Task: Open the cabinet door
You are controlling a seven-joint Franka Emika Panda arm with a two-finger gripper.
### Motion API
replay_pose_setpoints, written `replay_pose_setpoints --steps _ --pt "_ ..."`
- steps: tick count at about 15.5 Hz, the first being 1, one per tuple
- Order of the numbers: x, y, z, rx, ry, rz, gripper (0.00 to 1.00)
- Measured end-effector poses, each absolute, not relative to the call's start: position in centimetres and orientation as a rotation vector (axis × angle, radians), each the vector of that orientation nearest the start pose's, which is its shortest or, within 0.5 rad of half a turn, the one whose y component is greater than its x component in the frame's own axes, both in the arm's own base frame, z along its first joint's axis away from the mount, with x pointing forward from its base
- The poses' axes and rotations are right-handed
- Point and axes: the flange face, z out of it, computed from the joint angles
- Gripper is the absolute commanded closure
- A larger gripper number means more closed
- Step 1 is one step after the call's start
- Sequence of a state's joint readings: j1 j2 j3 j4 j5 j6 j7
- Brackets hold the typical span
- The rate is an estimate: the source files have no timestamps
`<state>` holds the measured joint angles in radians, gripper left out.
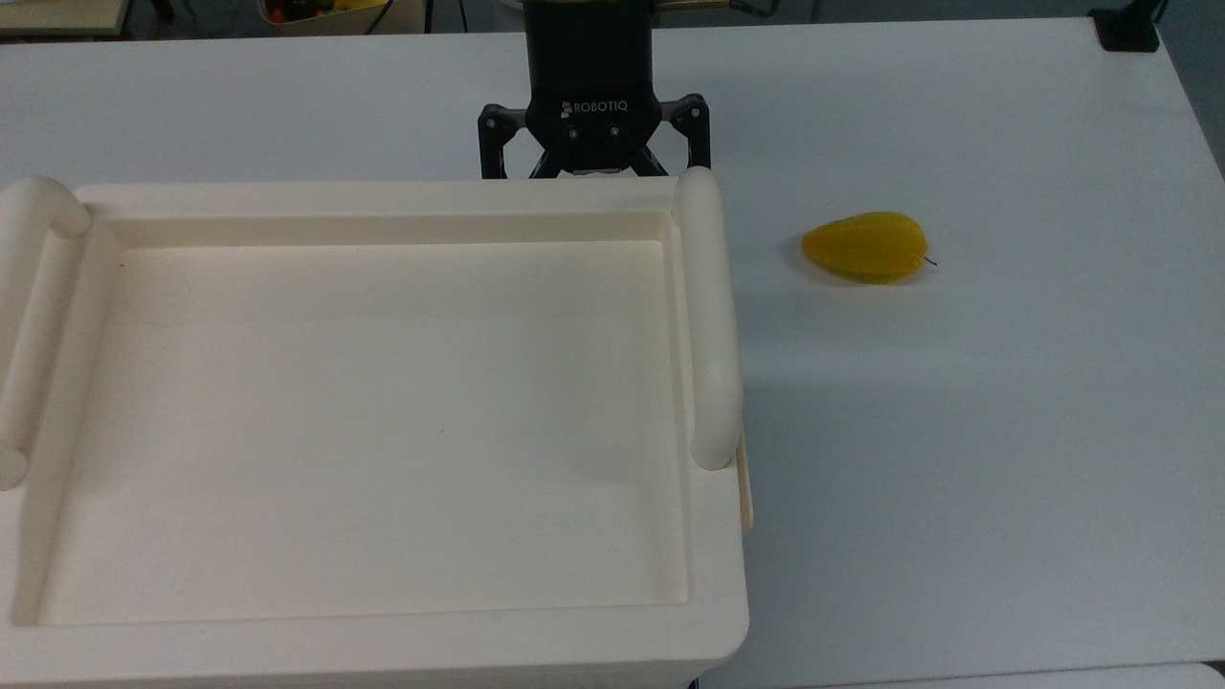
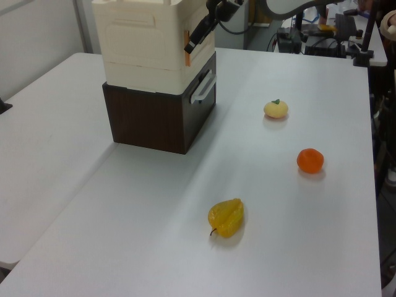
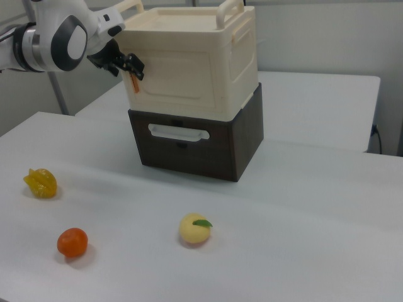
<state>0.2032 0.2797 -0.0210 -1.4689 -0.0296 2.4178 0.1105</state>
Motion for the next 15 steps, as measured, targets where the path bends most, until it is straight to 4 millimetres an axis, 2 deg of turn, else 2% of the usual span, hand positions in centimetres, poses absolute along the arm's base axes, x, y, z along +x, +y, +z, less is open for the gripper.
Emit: replay_pose_setpoints --steps 5,7,15 --pt "68.30 12.83 59.91 -2.934 -0.173 -1.043 0.43" --pt "68.30 12.86 59.92 -2.942 -0.183 -1.048 0.46" --pt "68.22 13.20 59.89 -2.944 -0.193 -1.046 0.69"
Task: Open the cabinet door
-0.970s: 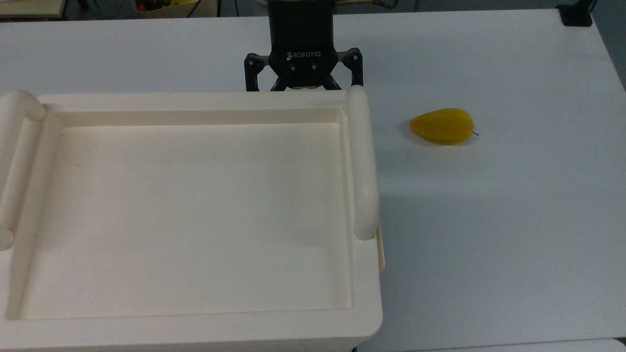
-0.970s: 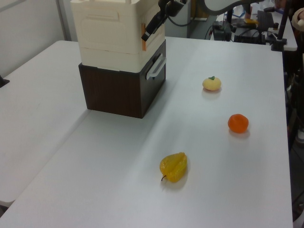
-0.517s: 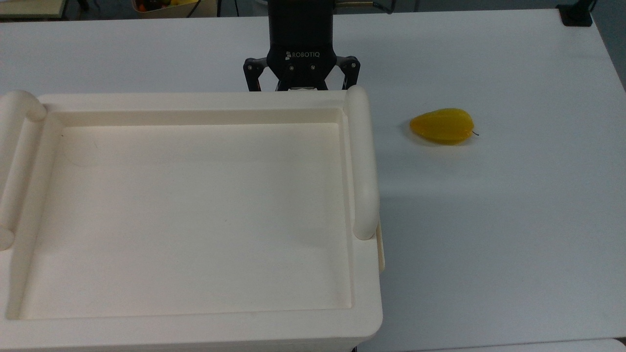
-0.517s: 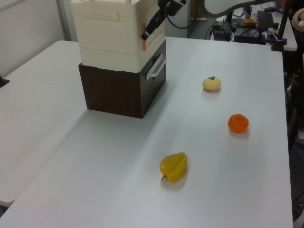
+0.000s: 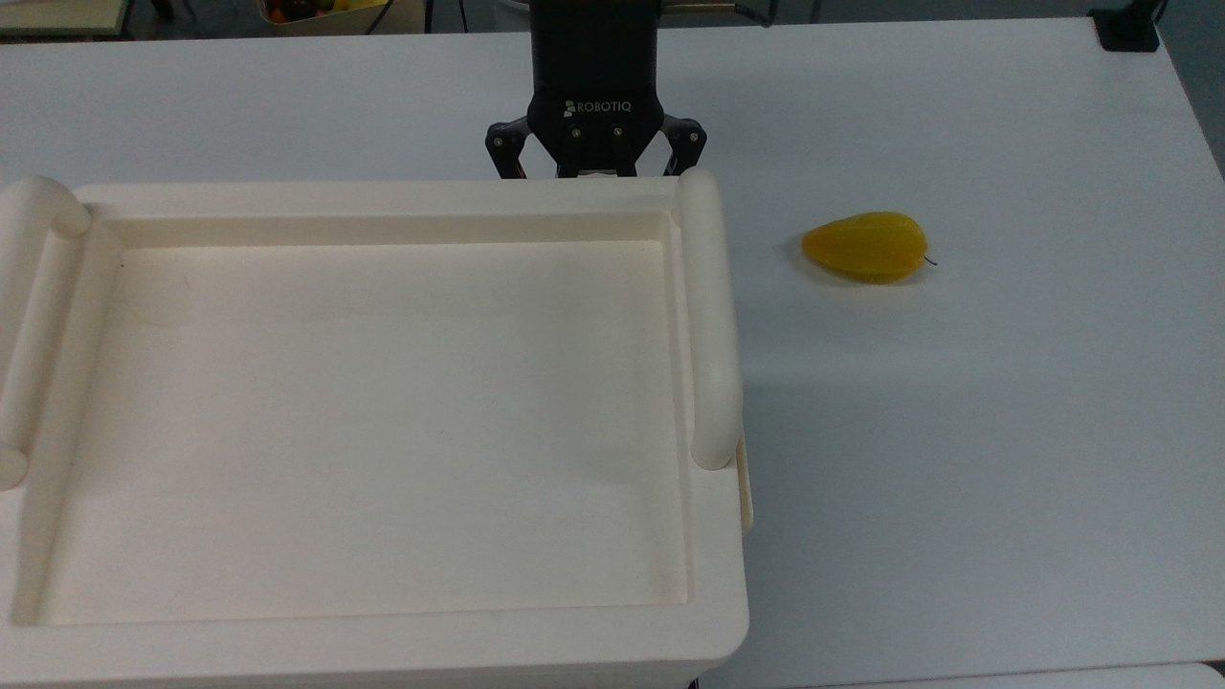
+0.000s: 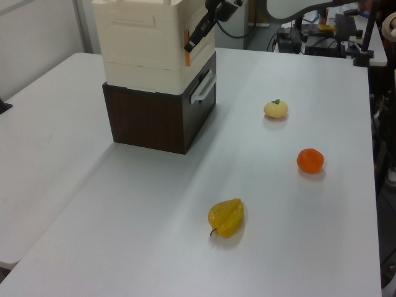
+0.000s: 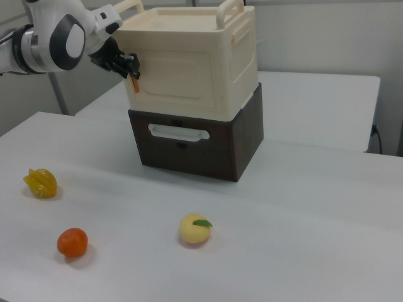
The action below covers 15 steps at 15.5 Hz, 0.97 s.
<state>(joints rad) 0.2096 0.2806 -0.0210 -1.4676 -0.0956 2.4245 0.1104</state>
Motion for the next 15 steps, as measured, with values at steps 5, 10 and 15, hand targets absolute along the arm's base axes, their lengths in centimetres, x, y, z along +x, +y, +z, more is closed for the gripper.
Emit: replay_pose_setpoints --steps 5,10,15 --pt "68.06 13.68 59.60 -2.955 -0.203 -1.015 0.80" --pt "68.04 13.63 59.50 -2.962 -0.203 -1.004 0.83" --pt "68.05 13.52 59.51 -2.964 -0.201 -1.004 0.88"
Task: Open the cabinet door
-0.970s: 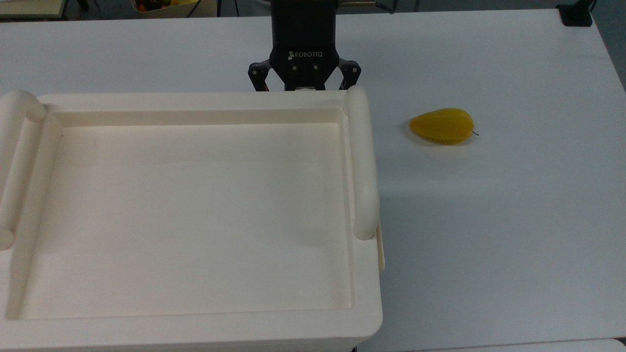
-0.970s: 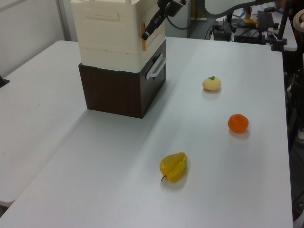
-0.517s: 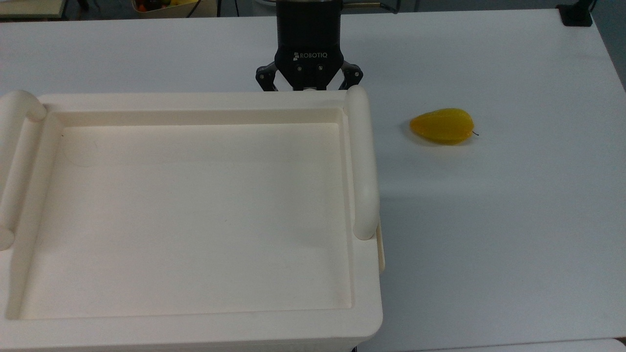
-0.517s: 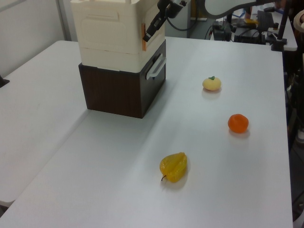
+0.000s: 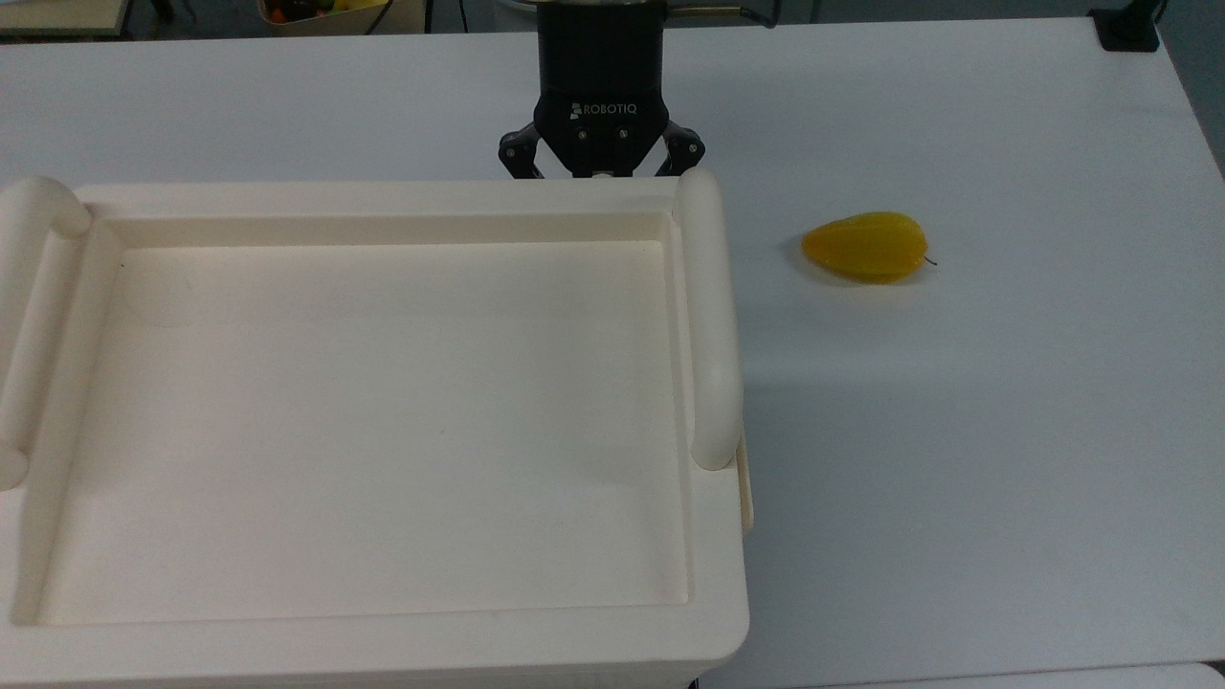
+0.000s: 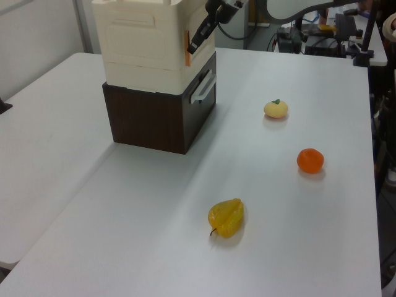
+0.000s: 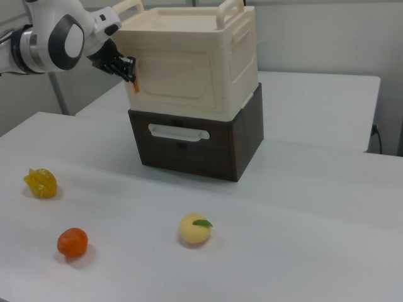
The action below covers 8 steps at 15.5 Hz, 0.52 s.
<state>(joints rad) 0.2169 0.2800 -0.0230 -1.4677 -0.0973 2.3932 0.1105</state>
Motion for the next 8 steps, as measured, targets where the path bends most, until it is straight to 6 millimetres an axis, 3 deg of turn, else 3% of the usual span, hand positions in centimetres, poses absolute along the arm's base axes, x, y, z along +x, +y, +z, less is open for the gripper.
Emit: replay_pose_setpoints --steps 8 --pt "67.42 13.42 59.75 -3.000 -0.199 -0.923 0.88"
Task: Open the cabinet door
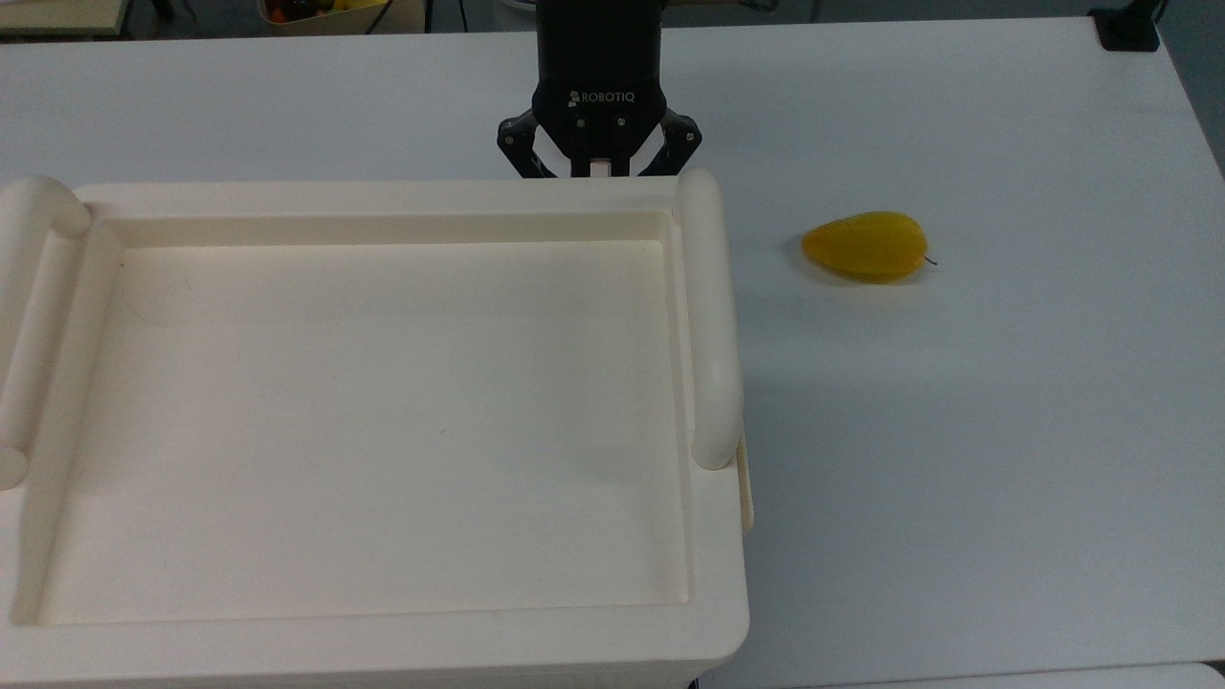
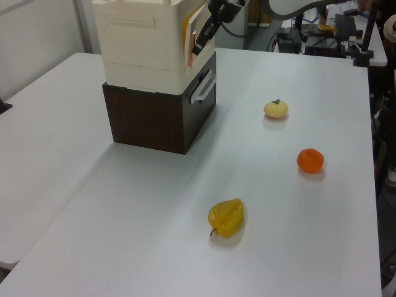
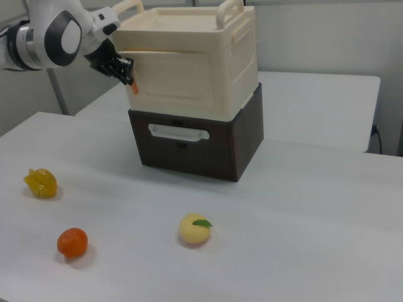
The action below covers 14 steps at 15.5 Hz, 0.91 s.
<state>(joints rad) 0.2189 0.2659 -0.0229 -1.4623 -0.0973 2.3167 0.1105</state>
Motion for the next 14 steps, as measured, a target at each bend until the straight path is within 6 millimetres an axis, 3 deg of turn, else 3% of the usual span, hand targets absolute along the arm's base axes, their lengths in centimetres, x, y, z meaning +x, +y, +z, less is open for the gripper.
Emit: replay_pose_setpoints --steps 5,6,10,13,14 --pt "67.1 13.4 60.0 -3.012 -0.198 -0.895 0.85" --pt "67.1 13.4 60.1 -3.013 -0.198 -0.893 0.79" --pt "66.4 13.3 59.7 -3.053 -0.196 -0.790 0.38" --pt "65.8 13.2 59.2 -3.090 -0.194 -0.684 0.27" --pt "65.4 13.1 59.3 -3.102 -0.191 -0.649 0.16"
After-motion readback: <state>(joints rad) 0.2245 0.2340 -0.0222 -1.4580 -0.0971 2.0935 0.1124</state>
